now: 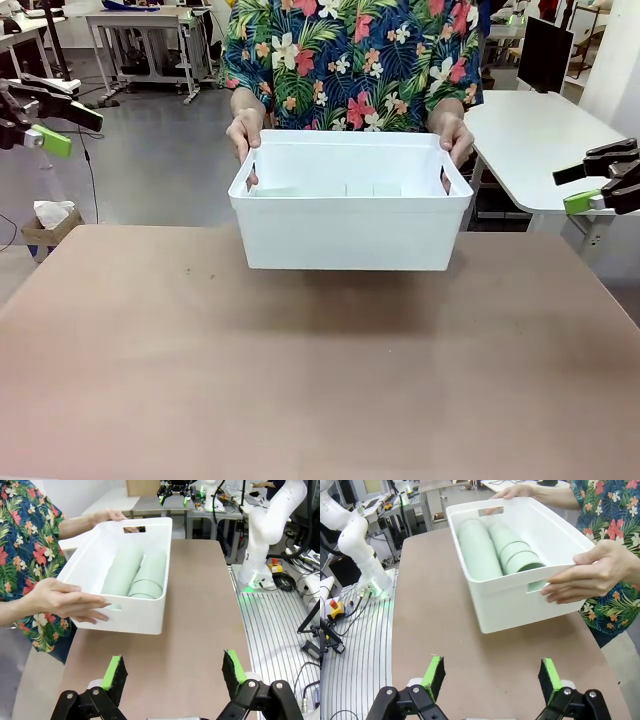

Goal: Stack the cups and store them in the basket.
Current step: Place the stack of Reusable plastic cups into the Pantry Basket.

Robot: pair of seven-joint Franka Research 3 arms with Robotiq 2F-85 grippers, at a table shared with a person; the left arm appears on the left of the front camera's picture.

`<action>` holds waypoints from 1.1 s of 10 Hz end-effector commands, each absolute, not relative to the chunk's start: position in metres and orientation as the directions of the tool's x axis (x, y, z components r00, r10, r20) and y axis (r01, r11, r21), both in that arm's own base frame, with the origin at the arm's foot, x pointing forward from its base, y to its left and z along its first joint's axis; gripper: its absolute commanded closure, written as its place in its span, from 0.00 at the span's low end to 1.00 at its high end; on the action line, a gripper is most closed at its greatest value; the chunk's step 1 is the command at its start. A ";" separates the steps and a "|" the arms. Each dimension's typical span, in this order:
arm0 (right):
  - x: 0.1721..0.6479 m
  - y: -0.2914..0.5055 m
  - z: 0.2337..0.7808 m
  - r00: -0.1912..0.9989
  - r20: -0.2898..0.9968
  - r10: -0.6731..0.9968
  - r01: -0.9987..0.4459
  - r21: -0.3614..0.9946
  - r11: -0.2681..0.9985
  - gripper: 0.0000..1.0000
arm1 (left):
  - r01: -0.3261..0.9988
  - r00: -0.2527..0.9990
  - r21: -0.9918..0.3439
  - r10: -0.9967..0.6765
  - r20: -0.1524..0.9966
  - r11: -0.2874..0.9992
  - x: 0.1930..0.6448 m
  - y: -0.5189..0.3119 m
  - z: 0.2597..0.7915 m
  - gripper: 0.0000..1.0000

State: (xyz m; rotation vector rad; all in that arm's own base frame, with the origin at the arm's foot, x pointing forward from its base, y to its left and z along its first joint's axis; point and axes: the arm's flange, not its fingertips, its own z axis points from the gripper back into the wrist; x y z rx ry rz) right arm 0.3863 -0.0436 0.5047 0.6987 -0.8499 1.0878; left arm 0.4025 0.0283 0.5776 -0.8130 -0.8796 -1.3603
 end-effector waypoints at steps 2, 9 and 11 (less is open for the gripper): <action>0.386 -0.042 0.506 0.213 0.875 0.434 -0.944 0.070 0.322 0.00 | 0.998 0.018 0.008 -0.451 0.892 0.057 0.401 0.027 0.582 0.00; 0.386 -0.042 0.506 0.213 0.875 0.434 -0.944 0.070 0.322 0.00 | 0.998 0.018 0.008 -0.451 0.892 0.057 0.401 0.027 0.582 0.00; 0.386 -0.042 0.506 0.213 0.875 0.434 -0.944 0.070 0.322 0.00 | 0.998 0.018 0.008 -0.451 0.892 0.057 0.401 0.027 0.582 0.00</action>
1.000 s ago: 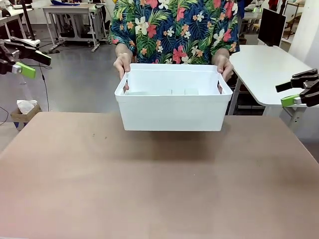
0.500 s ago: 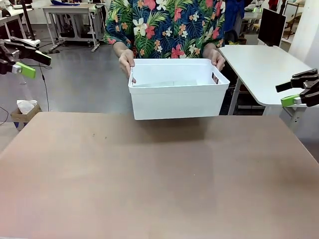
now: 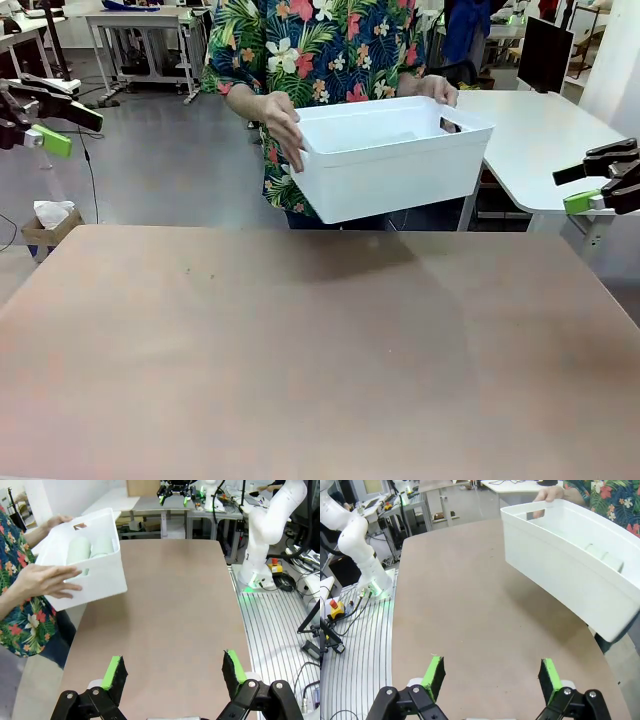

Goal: Stack the cups and store them in the basket.
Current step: Place the stack of Reusable plastic cups into the Pantry Basket.

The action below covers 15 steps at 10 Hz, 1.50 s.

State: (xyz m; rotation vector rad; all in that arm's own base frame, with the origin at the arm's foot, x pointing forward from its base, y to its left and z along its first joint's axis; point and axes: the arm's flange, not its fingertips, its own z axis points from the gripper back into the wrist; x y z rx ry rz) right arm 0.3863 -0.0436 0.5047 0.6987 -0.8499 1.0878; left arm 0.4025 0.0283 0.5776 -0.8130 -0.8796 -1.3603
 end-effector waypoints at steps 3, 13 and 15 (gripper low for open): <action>0.386 -0.042 0.506 0.213 0.875 0.434 -0.944 0.070 0.322 0.00 | 0.998 0.018 0.008 -0.451 0.892 0.057 0.401 0.027 0.582 0.00; 0.386 -0.042 0.506 0.213 0.875 0.434 -0.944 0.070 0.322 0.00 | 0.998 0.018 0.008 -0.451 0.892 0.057 0.401 0.027 0.582 0.00; 0.386 -0.042 0.506 0.213 0.875 0.434 -0.944 0.070 0.322 0.00 | 0.998 0.018 0.008 -0.451 0.892 0.057 0.401 0.027 0.582 0.00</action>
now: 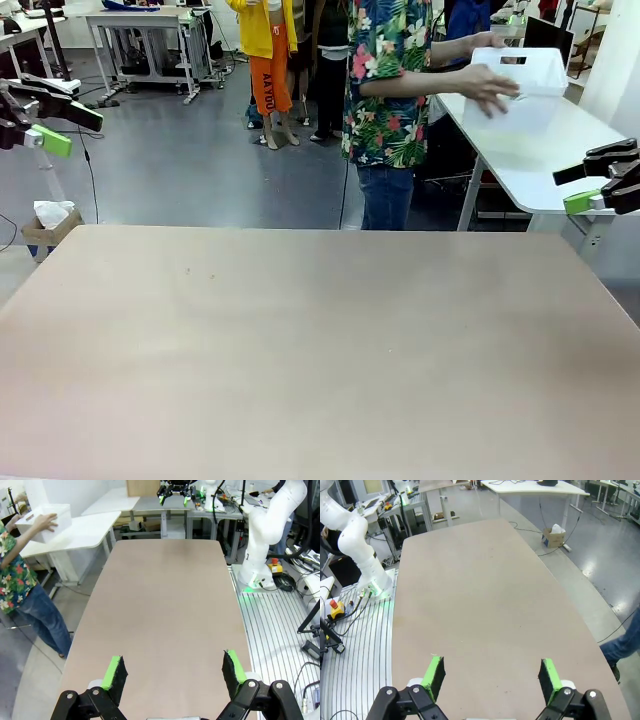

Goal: Stack the cups and store them in the basket.
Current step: Place the stack of Reusable plastic cups into the Pantry Basket.

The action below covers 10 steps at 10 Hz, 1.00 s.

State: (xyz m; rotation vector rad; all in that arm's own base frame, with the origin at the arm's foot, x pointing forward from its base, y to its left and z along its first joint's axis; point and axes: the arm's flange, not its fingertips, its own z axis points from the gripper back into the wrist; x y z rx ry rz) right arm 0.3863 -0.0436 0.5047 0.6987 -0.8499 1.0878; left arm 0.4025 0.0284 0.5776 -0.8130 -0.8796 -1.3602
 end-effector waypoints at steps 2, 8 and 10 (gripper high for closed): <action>0.386 -0.042 0.506 0.213 0.875 0.434 -0.944 0.070 0.322 0.00 | 0.998 0.018 0.008 -0.451 0.892 0.057 0.401 0.027 0.582 0.00; 0.386 -0.042 0.506 0.213 0.875 0.434 -0.944 0.070 0.322 0.00 | 0.998 0.018 0.008 -0.451 0.892 0.057 0.401 0.027 0.582 0.00; 0.386 -0.042 0.506 0.213 0.875 0.434 -0.944 0.070 0.322 0.00 | 0.998 0.018 0.008 -0.451 0.892 0.057 0.401 0.027 0.582 0.00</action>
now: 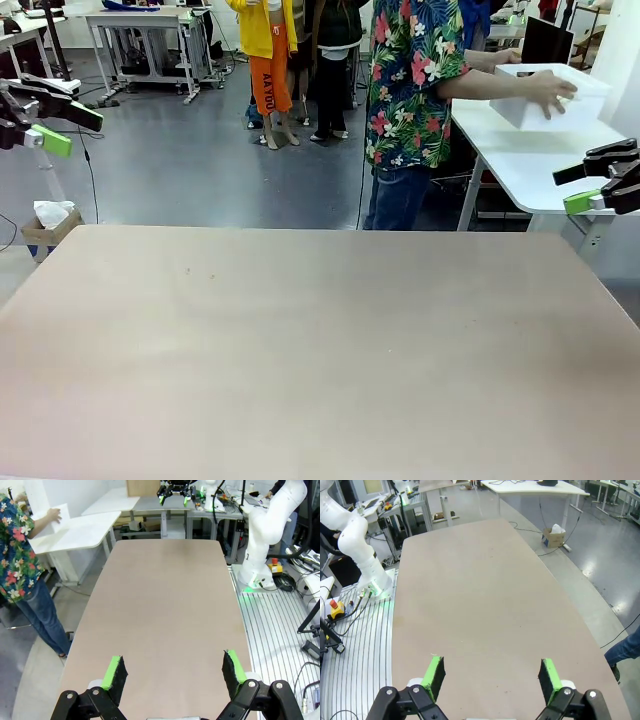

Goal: Stack the cups and store them in the basket.
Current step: Place the stack of Reusable plastic cups into the Pantry Basket.

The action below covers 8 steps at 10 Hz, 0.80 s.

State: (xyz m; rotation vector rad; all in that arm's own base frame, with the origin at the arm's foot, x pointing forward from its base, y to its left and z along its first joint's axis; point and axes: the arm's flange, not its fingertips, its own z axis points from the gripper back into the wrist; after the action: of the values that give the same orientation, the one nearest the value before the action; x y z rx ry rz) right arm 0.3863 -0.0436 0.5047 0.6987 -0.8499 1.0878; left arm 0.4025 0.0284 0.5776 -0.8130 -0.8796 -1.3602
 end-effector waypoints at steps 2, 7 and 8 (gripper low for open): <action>0.386 -0.042 0.506 0.213 0.875 0.434 -0.944 0.070 0.322 0.00 | 0.998 0.018 0.008 -0.451 0.892 0.057 0.401 0.027 0.582 0.00; 0.386 -0.042 0.506 0.213 0.875 0.434 -0.944 0.070 0.322 0.00 | 0.998 0.018 0.008 -0.451 0.892 0.057 0.401 0.027 0.582 0.00; 0.386 -0.042 0.506 0.213 0.875 0.434 -0.944 0.070 0.322 0.00 | 0.998 0.018 0.008 -0.451 0.892 0.057 0.401 0.027 0.582 0.00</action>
State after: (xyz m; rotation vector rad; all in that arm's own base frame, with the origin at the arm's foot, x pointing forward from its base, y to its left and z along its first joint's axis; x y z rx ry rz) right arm 0.3863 -0.0435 0.5047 0.6987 -0.8499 1.0878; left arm 0.4025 0.0284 0.5776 -0.8130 -0.8797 -1.3602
